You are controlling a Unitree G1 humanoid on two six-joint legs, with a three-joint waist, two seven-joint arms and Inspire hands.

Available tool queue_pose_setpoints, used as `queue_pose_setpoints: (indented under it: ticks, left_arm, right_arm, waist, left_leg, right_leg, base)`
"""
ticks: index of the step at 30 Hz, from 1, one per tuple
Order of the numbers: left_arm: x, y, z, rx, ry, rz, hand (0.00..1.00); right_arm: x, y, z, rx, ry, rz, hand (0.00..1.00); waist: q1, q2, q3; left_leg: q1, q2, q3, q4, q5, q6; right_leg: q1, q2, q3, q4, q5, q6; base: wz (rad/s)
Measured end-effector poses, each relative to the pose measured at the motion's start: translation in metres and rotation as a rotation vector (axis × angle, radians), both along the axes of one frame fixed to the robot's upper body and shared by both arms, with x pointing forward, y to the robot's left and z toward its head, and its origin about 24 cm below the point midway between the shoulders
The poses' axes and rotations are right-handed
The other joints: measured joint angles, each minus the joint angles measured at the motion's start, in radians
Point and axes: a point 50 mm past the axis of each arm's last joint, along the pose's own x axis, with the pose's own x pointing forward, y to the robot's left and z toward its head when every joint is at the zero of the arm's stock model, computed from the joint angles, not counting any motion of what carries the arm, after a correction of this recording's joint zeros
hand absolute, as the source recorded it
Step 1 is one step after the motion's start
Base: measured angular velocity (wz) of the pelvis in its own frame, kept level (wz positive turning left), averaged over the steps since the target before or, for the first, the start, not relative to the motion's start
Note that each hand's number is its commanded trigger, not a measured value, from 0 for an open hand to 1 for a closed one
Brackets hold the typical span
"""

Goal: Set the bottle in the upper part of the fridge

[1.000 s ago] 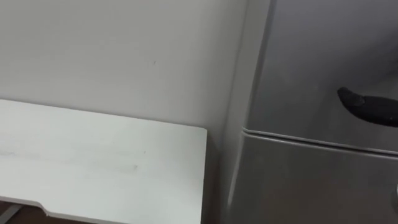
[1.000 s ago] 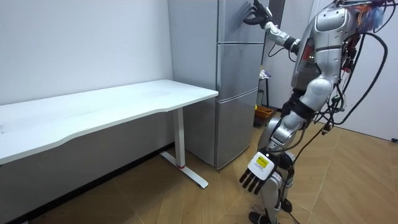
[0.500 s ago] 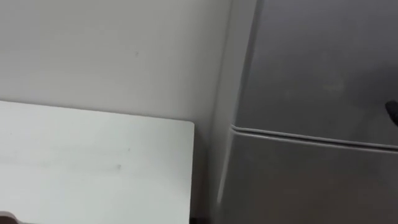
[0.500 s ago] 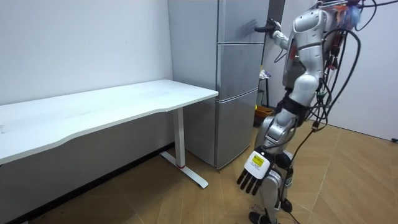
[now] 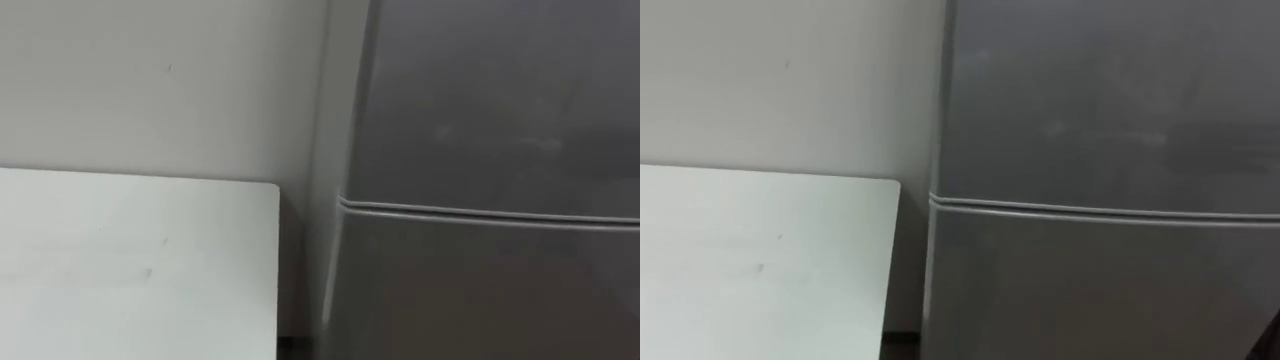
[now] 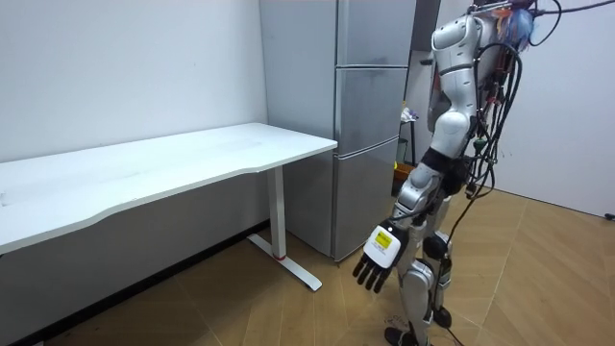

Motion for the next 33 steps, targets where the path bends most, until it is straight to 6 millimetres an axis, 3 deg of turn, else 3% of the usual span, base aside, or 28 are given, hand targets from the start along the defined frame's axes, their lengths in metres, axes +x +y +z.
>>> queue_pose_setpoints:
  ticks: [5,10,13,20,25,33]
  left_arm:
    - [0.002,-0.008,-0.003,-0.016,-0.009,0.008,0.0]
    - [0.0,-0.01,-0.004,-0.023,-0.002,0.012,0.0]
    - [-0.001,-0.011,-0.004,-0.03,-0.01,0.035,0.0]
    - [0.002,-0.021,-0.007,-0.049,-0.045,0.101,0.0]
    - [0.005,-0.027,-0.008,-0.055,-0.081,0.121,0.0]
    - [-0.013,-0.03,-0.011,-0.057,-0.027,0.158,0.0]
  right_arm:
    - [-0.029,0.0,-0.047,0.146,0.116,-0.057,0.0]
    - [-0.07,0.018,-0.11,0.366,0.244,-0.148,0.0]
    - [-0.094,0.025,-0.134,0.443,0.332,-0.224,0.0]
    - [-0.134,0.055,-0.176,0.537,0.508,-0.264,0.0]
    - [-0.149,0.088,-0.201,0.584,0.655,-0.185,0.0]
    - [-0.169,0.106,-0.221,0.615,0.812,-0.073,0.0]
  waist:
    - [-0.003,0.018,-0.0002]
    - [0.001,0.021,0.0029]
    - [0.002,0.027,0.0044]
    - [0.004,0.048,-0.0055]
    - [0.0,0.065,-0.0021]
    - [0.004,0.071,0.0018]
  left_leg:
    - [0.0,0.0,-0.002,0.004,-0.002,0.002]
    - [0.015,-0.002,0.002,0.014,-0.006,0.0]
    - [0.013,-0.001,0.001,0.018,-0.009,0.0]
    - [0.025,-0.002,0.02,-0.001,-0.009,0.0]
    - [0.039,-0.004,0.023,-0.009,-0.01,-0.001]
    - [0.053,-0.002,0.022,0.0,-0.027,0.001]
  right_leg:
    - [0.004,-0.005,-0.002,-0.001,-0.002,0.0]
    - [0.007,-0.003,0.023,0.002,-0.02,-0.003]
    - [0.006,-0.003,0.023,0.002,-0.023,0.0]
    - [0.006,-0.003,0.026,0.003,-0.022,-0.001]
    - [0.022,-0.002,0.025,0.002,-0.024,-0.001]
    - [0.033,-0.004,0.027,0.004,-0.037,0.004]
  base:
    - [-0.01]
    - [-0.04]
    - [0.0]
    - [-0.04]
    - [-0.03]
    - [0.0]
